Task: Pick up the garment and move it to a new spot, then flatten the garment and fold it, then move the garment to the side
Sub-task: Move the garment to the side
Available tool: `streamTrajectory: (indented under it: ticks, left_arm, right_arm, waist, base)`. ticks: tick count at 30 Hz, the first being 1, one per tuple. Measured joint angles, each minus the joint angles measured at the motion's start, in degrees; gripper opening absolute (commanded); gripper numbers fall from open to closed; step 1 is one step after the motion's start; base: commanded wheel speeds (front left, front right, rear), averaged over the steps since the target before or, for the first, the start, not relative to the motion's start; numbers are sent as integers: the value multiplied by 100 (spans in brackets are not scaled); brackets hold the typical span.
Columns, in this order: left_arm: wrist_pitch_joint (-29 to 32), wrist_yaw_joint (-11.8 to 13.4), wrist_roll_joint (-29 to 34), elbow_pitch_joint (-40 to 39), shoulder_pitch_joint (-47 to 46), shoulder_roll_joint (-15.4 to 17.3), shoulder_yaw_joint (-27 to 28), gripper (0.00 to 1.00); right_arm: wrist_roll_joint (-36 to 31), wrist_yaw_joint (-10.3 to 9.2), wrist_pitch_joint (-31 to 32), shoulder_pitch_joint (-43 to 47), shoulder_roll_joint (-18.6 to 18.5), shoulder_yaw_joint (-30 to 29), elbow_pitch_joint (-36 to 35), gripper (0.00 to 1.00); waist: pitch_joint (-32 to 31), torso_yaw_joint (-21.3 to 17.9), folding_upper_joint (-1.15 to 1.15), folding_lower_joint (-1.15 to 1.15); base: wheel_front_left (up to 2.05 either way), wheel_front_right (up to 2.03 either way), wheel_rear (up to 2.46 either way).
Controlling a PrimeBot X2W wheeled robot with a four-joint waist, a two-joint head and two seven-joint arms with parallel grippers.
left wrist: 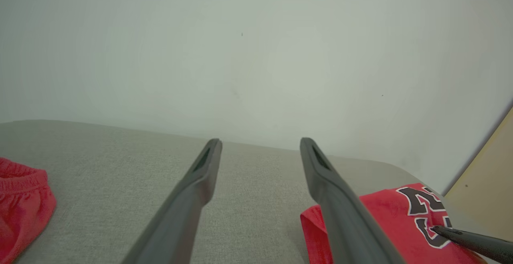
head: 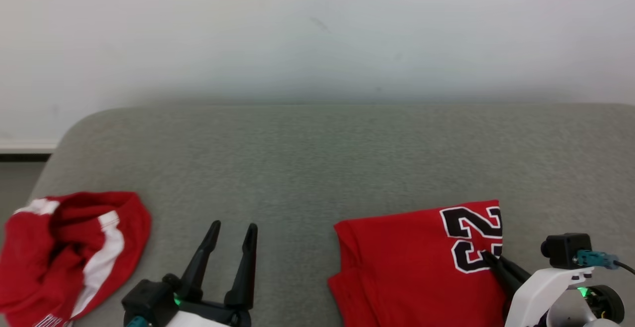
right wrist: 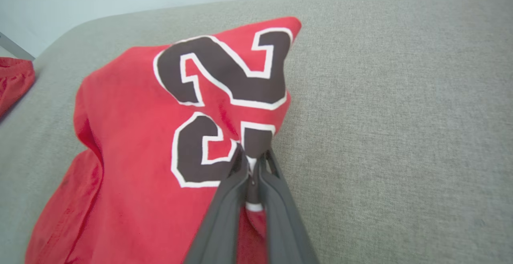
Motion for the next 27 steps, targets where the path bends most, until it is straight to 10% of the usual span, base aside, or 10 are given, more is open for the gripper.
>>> streamTrajectory:
  ticks: [15, 27]
  left_arm:
    - [0, -15, -1, -11, -367, 147, -623, 100]
    - [0, -15, 2, -66, -749, 471, -856, 100]
  right_arm:
    - [8, 0, -364, -14, 42, -377, -137, 0]
    - [35, 0, -701, -753, -248, -354, -259, 0]
  waist:
    - [374, -1352, 0, 0]
    - [1059, -1466, 0, 0]
  base:
    - [0, 0, 0]
    - [0, 0, 0]
